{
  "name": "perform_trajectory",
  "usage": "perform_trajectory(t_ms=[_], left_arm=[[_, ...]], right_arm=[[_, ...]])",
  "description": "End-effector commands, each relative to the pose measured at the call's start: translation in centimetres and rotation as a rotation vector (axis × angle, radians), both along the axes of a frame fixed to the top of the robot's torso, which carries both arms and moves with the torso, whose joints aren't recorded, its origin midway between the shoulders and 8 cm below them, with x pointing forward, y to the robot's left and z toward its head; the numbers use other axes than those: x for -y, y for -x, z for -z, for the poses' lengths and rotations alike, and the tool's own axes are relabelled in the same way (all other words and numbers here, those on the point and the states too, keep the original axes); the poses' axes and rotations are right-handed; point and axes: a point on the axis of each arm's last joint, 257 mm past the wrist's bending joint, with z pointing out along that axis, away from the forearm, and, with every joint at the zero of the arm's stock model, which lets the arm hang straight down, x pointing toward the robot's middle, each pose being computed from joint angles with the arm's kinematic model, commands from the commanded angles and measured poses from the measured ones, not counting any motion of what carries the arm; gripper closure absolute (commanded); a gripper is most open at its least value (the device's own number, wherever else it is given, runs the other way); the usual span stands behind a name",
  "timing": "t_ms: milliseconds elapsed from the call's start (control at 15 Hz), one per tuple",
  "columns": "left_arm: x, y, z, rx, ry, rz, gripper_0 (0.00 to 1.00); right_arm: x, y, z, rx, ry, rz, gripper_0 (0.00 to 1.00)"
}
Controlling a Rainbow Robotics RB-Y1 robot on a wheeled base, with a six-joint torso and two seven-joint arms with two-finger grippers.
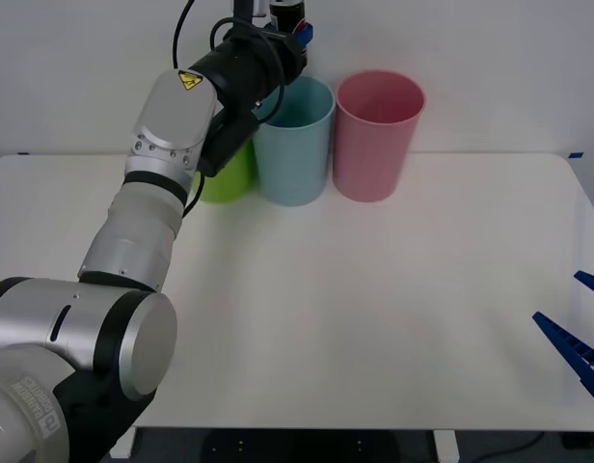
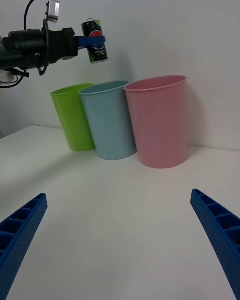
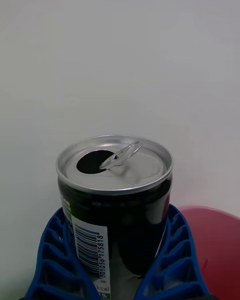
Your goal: Grasp the object on the table and drop it into the matching bin: aluminum can to the light blue bin, PET bottle to the pink bin.
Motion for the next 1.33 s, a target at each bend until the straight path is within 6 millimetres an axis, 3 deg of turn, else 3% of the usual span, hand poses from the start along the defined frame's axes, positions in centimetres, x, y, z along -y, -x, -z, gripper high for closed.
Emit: perform_trajectory(t_ms=[67, 400, 467, 533, 600, 667, 1333], left_arm=[[0.5, 0.12, 0.12, 0.003, -0.01, 0.002, 0.99], [0.56, 0.17, 0.05, 0.001, 0.0, 0.006, 0.95], [0.57, 0.17, 0.03, 0.001, 0.001, 0.007, 0.86], [0.55, 0.17, -0.03, 0.0, 0.008, 0.007, 0.68], [0.58, 0.19, -0.02, 0.0, 0.007, 0.009, 0.21], [0.49, 0.17, 0.08, -0.002, 0.008, 0.007, 0.0], [0.39, 0.31, -0.03, -0.013, 0.059, 0.022, 0.0]], right_arm=[[0.0, 0.0, 0.0, 0.0, 0.0, 0.0, 0.0], [0.0, 0.0, 0.0, 0.0, 0.0, 0.0, 0.0], [0.0, 0.0, 0.0, 0.0, 0.0, 0.0, 0.0], [0.0, 0.0, 0.0, 0.0, 0.0, 0.0, 0.0], [0.0, 0.0, 0.0, 0.0, 0.0, 0.0, 0.0], [0.0, 0.0, 0.0, 0.0, 0.0, 0.0, 0.0], [0.0, 0.0, 0.0, 0.0, 0.0, 0.0, 0.0]])
